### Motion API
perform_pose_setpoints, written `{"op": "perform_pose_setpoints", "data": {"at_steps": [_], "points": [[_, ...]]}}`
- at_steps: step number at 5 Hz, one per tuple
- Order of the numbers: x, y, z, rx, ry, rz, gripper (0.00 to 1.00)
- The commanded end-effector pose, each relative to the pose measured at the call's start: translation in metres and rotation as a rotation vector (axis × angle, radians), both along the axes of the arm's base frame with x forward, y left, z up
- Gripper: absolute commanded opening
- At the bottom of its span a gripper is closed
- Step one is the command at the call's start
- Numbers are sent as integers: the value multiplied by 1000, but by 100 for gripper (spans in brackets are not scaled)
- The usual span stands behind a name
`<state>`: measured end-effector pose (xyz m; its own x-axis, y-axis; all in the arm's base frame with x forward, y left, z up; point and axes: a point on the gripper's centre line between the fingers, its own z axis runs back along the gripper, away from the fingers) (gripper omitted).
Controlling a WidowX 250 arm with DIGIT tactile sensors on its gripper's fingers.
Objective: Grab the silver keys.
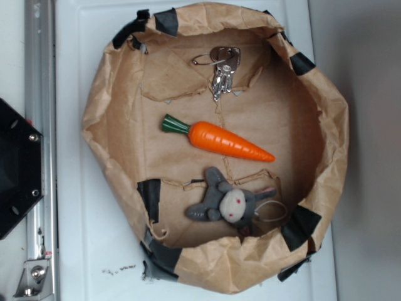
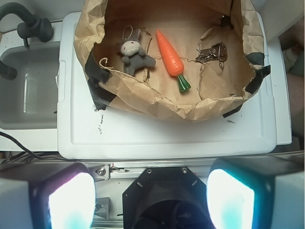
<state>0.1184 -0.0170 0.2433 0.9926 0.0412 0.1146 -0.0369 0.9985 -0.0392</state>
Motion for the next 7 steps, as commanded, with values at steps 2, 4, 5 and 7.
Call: {"op": "perform_pose_setpoints", "data": {"at_steps": [2, 4, 5, 7], "points": [[50, -2, -6, 0, -91, 110, 100], [120, 17, -45, 145, -175, 228, 100], [123, 31, -70, 169, -273, 269, 100], [131, 55, -116, 229, -237, 373, 100]]}}
